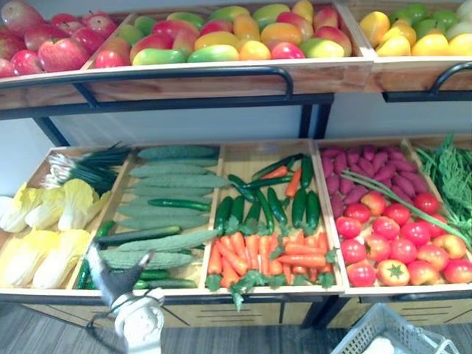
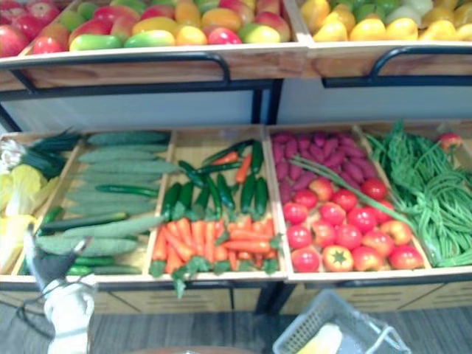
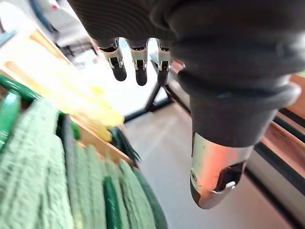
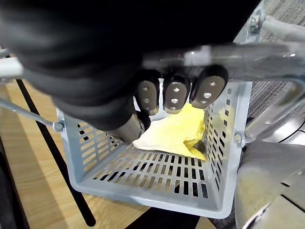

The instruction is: Pick vegetable in the basket

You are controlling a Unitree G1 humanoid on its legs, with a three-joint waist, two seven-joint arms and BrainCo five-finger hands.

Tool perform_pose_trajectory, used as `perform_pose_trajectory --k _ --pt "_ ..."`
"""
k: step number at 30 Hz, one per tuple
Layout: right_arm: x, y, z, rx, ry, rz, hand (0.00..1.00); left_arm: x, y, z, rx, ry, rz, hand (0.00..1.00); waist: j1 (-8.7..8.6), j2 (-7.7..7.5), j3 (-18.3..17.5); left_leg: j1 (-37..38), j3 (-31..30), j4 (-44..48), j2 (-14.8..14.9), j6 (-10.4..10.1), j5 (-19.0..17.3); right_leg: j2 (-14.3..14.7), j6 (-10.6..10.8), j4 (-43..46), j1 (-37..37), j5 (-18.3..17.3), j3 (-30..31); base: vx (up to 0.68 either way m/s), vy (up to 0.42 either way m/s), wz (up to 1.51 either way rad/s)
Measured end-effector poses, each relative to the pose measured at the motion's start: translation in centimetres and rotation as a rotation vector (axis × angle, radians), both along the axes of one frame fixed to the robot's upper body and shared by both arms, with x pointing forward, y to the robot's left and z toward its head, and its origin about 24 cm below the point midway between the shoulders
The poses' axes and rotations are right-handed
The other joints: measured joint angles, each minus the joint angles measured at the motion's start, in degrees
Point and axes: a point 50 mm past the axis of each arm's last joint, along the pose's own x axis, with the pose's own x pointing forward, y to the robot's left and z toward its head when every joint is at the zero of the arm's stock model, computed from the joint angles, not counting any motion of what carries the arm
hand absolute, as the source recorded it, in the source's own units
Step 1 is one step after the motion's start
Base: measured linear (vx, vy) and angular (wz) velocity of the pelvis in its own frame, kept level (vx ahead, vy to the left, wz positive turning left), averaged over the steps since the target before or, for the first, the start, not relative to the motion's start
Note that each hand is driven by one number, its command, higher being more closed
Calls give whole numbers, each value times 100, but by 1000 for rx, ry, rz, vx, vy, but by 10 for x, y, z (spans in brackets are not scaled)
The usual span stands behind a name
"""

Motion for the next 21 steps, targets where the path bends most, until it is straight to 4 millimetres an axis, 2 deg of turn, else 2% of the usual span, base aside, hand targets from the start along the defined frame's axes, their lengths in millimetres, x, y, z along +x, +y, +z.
perform_pose_trajectory --k 5,11,14,21 --pt "4 1 0 8 -6 55 100 18 -20 12 128 6 -236 0 -6 32 -14 12 159 72 104 -72 -50 108 -16 -16 -68 7 138 -8 -36 -16" --pt "10 -5 2 -6 -20 100 100 34 -56 19 221 34 -614 0 -48 126 -38 27 437 77 129 -88 -62 166 -34 -62 -224 63 388 7 -23 -20" --pt "18 -9 4 -15 -35 131 100 35 -64 18 281 84 -760 0 -157 198 -12 69 594 86 125 -95 -103 182 -43 -114 -253 121 527 -5 -24 -23" --pt "20 -16 6 -28 -46 149 100 46 -94 9 339 165 -1012 0 -178 285 17 107 746 106 120 -108 -145 195 -52 -250 -243 218 640 -28 -39 -12"
